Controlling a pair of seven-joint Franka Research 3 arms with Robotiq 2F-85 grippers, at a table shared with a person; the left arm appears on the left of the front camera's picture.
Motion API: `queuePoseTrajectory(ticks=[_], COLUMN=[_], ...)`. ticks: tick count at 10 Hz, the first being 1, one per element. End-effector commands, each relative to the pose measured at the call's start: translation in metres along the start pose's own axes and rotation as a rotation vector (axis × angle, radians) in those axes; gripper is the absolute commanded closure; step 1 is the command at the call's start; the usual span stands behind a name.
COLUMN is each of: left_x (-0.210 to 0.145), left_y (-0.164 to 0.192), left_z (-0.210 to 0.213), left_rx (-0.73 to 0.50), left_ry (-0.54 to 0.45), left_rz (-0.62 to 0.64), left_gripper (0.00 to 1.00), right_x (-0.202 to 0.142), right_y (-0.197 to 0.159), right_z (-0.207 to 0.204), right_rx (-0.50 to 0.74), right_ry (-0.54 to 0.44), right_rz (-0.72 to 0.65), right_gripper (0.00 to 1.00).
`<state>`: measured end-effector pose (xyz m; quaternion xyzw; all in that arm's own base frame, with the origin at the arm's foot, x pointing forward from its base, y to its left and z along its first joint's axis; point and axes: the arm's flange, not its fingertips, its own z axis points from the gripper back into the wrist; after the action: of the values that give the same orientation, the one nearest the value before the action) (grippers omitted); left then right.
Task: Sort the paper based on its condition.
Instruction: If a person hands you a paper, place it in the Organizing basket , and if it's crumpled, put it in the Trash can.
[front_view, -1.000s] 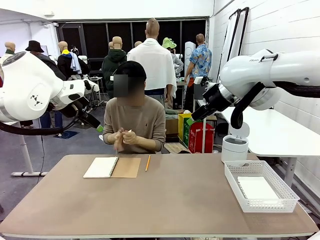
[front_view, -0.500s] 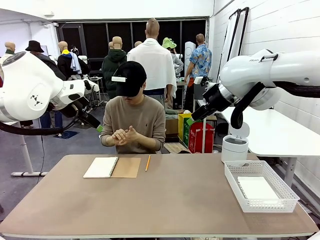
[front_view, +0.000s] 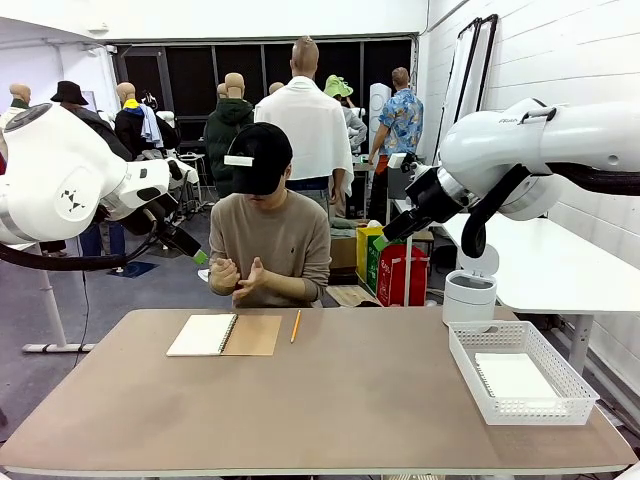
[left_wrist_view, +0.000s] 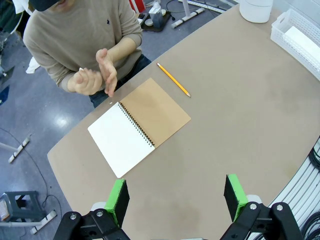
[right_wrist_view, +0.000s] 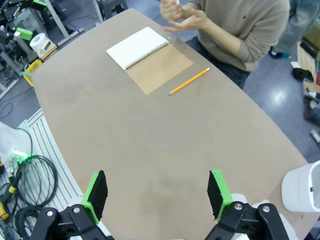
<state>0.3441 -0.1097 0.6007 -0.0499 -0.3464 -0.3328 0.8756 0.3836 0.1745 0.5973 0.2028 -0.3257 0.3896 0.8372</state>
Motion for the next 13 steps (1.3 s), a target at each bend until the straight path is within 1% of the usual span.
queuePoseTrajectory(ticks=[1, 13], left_x=[0.0003, 0.0003], left_y=[0.0013, 0.0013], left_z=[0.0006, 0.0006], left_rx=[-0.006, -0.006], left_ry=[-0.012, -0.012], left_rz=[-0.002, -0.002], left_gripper=[0.0, 0.0], right_x=[0.0, 0.0], right_y=[0.0004, 0.0004], right_z=[0.0005, 0.0005], right_rx=[-0.001, -0.001], right_ry=[-0.001, -0.001], right_rz=[0.001, 0.001], right_gripper=[0.0, 0.0])
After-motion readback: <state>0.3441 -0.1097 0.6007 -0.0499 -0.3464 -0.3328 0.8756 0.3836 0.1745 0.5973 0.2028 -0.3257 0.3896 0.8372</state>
